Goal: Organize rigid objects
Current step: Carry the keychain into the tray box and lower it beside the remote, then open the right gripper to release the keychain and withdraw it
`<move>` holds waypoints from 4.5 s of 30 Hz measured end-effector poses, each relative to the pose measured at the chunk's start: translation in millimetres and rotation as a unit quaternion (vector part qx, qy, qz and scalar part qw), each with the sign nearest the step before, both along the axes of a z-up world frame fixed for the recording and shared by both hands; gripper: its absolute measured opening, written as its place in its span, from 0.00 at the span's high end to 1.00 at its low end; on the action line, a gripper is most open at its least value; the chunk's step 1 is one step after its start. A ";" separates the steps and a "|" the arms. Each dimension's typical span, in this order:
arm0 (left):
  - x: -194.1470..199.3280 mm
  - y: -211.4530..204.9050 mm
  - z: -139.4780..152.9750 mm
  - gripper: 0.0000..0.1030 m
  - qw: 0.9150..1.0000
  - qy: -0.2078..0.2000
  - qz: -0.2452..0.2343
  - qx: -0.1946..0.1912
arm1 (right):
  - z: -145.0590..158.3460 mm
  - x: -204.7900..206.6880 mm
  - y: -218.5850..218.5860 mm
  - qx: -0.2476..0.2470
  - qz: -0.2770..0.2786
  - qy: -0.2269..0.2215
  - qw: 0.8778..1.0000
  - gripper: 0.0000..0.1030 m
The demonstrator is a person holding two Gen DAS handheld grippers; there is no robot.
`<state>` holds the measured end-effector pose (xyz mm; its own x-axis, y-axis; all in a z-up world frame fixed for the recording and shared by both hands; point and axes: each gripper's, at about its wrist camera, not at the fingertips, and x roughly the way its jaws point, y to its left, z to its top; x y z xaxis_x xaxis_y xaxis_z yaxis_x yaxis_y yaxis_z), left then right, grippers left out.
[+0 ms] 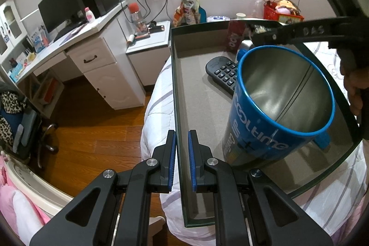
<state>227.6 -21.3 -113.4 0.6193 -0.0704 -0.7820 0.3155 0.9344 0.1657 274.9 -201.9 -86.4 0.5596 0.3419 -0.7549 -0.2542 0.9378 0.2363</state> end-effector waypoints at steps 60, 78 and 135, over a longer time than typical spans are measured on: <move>1.7 8.4 -2.5 0.91 1.000 0.008 0.006 -0.001 | -21.6 13.7 43.0 -0.211 0.127 0.046 0.968 0.65; 1.4 7.1 -1.3 0.91 1.000 0.008 0.005 -0.001 | -9.3 -29.2 23.1 -0.216 0.133 0.030 0.967 0.44; -2.9 8.8 2.6 0.91 1.000 0.006 0.003 -0.013 | 16.2 -84.0 23.3 -0.154 0.028 0.015 0.988 0.22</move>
